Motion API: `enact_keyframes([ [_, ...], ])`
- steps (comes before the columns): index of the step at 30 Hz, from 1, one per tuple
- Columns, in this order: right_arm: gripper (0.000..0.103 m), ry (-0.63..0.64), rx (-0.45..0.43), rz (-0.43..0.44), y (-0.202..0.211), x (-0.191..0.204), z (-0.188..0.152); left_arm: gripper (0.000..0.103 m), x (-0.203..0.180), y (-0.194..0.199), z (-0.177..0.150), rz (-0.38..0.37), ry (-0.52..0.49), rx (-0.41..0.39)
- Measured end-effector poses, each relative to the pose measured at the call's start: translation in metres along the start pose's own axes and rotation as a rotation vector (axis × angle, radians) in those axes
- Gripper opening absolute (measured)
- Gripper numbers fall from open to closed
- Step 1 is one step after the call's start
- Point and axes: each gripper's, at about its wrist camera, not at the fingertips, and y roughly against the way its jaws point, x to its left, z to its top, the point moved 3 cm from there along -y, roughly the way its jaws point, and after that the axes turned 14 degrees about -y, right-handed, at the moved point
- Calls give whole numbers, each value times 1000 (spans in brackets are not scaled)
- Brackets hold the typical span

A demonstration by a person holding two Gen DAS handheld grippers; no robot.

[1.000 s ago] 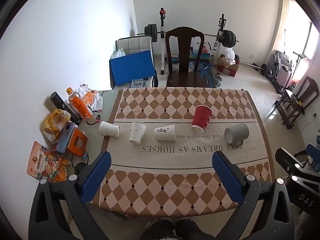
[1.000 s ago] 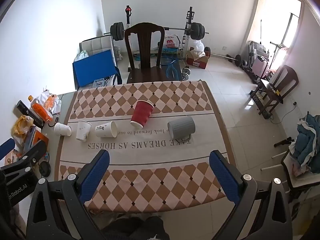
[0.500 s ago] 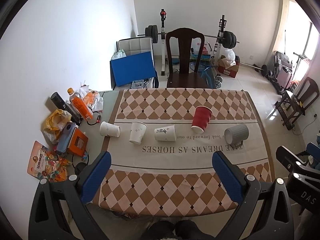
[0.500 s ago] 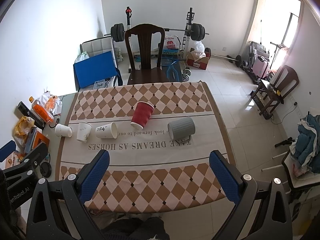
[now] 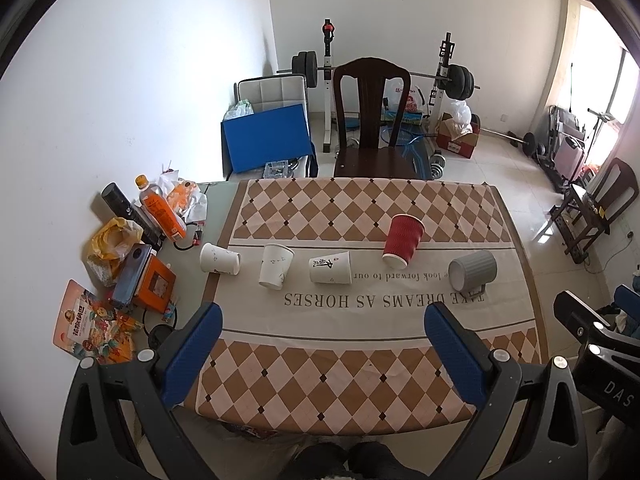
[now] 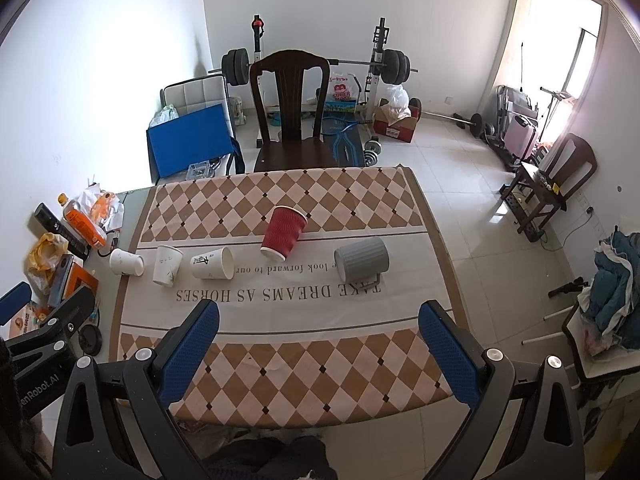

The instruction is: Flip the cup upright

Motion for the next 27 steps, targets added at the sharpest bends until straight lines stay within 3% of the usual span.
enact_keyframes([
  [27, 101, 1, -1, -1, -3, 4, 1, 103, 0, -4, 5, -2, 12, -5],
])
